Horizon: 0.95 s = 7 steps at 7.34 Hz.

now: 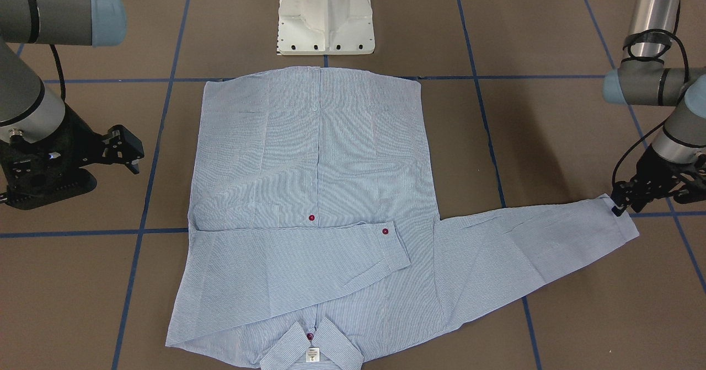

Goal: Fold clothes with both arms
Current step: 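Lower the left gripper onto the cuff of the sleeve nearest it and grasp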

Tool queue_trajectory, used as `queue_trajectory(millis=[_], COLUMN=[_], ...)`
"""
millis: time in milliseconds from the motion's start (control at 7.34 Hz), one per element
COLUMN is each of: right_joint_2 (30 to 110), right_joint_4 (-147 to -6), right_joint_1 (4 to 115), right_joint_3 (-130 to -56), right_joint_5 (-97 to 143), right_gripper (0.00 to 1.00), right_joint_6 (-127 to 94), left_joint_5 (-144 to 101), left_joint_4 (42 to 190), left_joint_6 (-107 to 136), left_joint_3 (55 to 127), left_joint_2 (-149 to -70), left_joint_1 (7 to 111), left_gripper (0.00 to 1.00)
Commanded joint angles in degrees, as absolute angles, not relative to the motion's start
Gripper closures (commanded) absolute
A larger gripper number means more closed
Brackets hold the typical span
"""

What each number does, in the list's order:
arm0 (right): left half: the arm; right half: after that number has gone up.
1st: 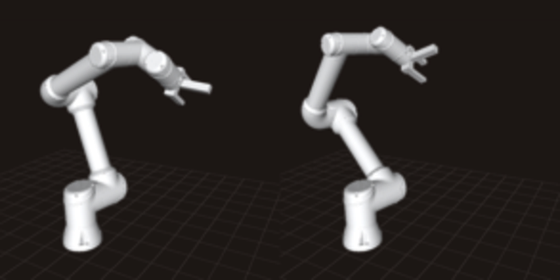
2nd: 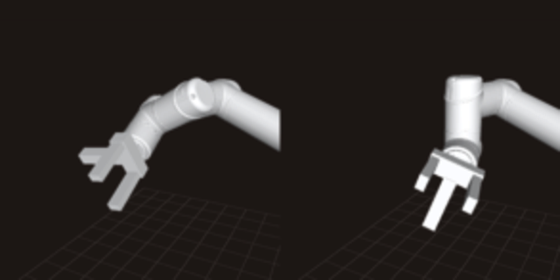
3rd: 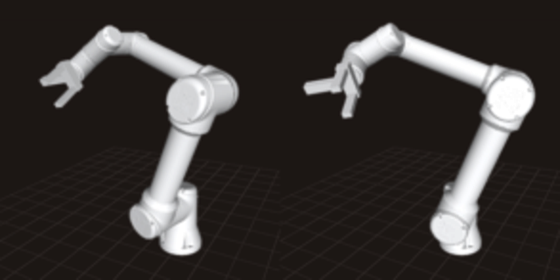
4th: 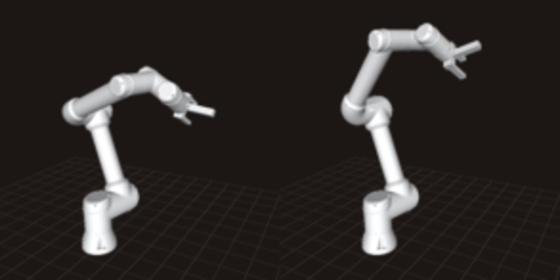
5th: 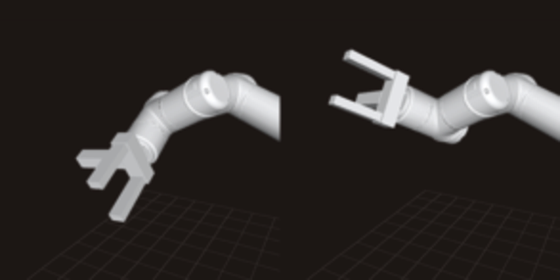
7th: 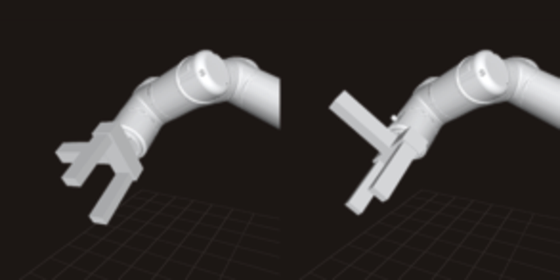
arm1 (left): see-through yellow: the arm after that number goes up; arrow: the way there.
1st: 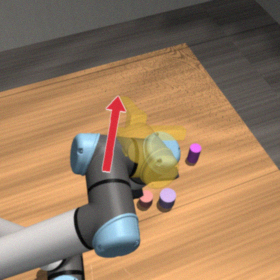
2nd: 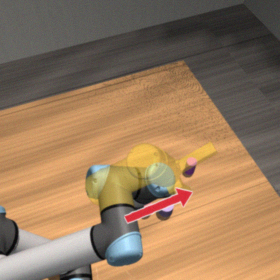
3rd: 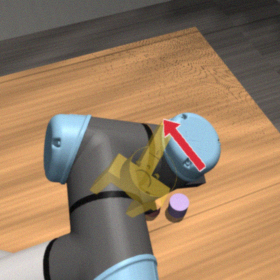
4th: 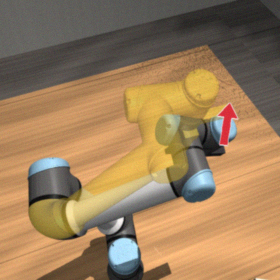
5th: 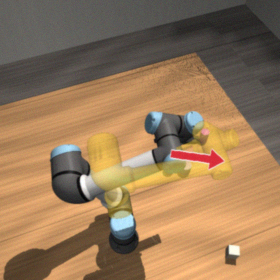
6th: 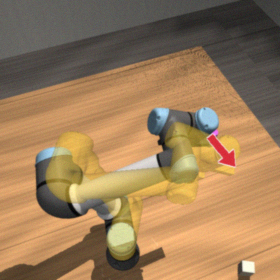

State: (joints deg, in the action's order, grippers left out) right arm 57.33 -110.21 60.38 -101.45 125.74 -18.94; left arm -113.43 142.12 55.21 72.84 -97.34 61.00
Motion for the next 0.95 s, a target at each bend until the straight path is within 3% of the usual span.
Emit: queue_trajectory(millis=[0,136,818], right_joint_2=[57.22,57.30,57.04], right_joint_4=[-110.21,-110.21,-110.21], right_joint_1=[60.03,60.03,59.85], right_joint_3=[-101.51,-101.43,-101.16], right_joint_5=[125.42,125.33,125.60], right_gripper=[0.00,0.00,0.00], right_joint_6=[-19.51,-19.42,-19.69], left_joint_5=[-113.38,-113.38,-113.38], left_joint_4=[142.21,142.38,142.91], left_joint_6=[55.19,54.67,55.37], left_joint_3=[72.42,72.60,72.77], left_joint_2=[-97.21,-96.68,-96.94], left_joint_1=[61.00,61.08,61.00], left_gripper=[0.45,0.54,0.55])
